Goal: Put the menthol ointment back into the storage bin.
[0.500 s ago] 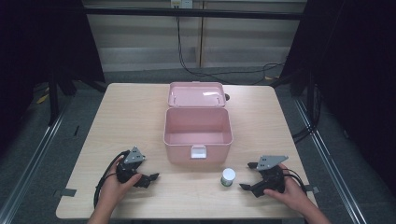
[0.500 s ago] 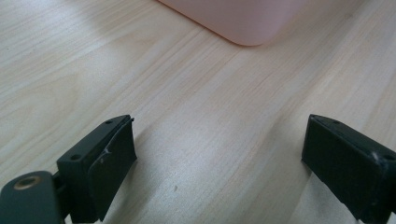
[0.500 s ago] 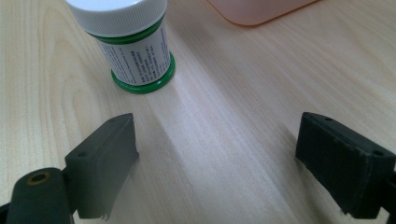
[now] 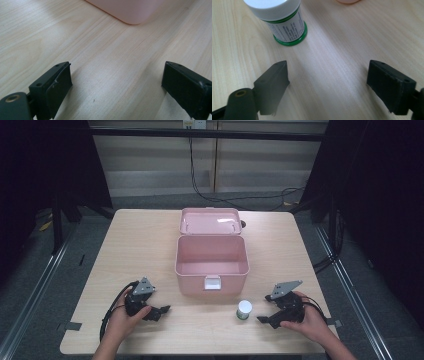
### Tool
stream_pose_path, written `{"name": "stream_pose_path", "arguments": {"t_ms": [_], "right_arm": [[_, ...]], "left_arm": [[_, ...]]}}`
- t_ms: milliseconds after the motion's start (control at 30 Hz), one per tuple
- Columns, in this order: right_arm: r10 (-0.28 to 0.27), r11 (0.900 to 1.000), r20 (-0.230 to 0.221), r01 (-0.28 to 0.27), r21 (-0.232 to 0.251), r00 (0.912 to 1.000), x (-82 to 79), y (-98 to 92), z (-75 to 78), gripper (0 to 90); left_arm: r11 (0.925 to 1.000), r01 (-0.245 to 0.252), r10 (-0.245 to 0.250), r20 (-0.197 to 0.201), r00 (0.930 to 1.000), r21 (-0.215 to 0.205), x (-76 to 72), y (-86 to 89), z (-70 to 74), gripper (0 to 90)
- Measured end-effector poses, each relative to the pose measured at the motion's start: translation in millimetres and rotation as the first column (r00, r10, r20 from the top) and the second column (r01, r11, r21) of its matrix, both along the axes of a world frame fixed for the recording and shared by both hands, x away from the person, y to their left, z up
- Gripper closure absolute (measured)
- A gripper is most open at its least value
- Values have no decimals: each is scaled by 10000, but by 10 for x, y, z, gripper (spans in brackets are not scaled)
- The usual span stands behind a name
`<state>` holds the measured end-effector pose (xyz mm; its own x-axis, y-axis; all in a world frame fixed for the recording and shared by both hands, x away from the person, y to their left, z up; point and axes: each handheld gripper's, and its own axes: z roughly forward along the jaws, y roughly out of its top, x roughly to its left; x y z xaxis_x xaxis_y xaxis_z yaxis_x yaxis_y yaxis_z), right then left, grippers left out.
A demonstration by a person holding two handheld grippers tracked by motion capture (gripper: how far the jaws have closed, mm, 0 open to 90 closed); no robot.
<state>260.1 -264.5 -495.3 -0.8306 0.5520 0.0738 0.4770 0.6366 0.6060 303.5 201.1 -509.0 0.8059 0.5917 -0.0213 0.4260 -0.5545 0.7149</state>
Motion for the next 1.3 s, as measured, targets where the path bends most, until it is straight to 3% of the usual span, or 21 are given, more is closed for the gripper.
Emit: {"name": "stream_pose_path", "arguments": {"t_ms": [233,300,400,600,733,1300], "right_arm": [[149,9961,-935,-230,-854,9955,57,59,124,238],[298,9934,-992,-405,-1074,9946,67,96,179,245],[380,9936,-1141,-497,-1017,9927,79,134,241,267],[799,9849,-1504,-1013,-1407,9854,132,301,384,291],[981,9788,-1558,-1236,-1632,9829,168,396,415,304],[1671,9647,-1995,-2019,-1693,9655,230,670,504,405]], "left_arm": [[10000,-1,1,-3,10000,2,0,0,0,84],[10000,0,0,-1,10000,3,0,0,0,84],[10000,-1,1,-9,10000,-2,0,0,0,85],[10000,3,-3,-11,10000,5,0,0,0,84],[10000,-1,1,-11,10000,-2,0,0,0,84],[10000,1,-1,-13,10000,1,0,0,0,84]]}}
